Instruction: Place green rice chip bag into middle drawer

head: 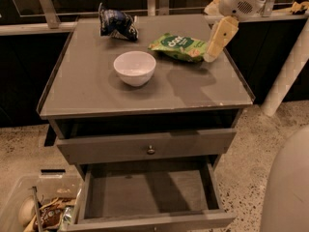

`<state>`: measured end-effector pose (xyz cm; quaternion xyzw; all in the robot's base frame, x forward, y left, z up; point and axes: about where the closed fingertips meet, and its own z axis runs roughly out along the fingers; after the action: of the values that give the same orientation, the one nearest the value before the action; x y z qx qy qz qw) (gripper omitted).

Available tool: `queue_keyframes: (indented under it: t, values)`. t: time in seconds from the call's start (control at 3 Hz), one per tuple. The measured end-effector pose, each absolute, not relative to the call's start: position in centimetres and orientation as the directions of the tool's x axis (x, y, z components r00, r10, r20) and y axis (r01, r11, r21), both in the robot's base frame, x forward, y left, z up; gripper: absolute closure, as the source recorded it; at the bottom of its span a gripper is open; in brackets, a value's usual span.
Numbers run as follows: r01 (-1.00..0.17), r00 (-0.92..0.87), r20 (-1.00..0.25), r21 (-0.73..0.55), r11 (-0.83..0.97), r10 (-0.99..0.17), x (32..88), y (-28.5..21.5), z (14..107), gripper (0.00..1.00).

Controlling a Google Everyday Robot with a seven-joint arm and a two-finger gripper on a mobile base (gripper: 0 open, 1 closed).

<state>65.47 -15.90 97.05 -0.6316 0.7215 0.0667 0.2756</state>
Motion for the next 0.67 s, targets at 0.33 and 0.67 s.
queue_keyframes:
  t: [0.33,0.67]
  values:
    - [-0.948,-0.05,-0.482,-0.253,0.193,-0.875,65.5,-15.8,97.0,0.0]
    - [-0.938,-0.037,-0.453,-0.293,0.188,-0.891,67.4,-16.1,97.3,0.0]
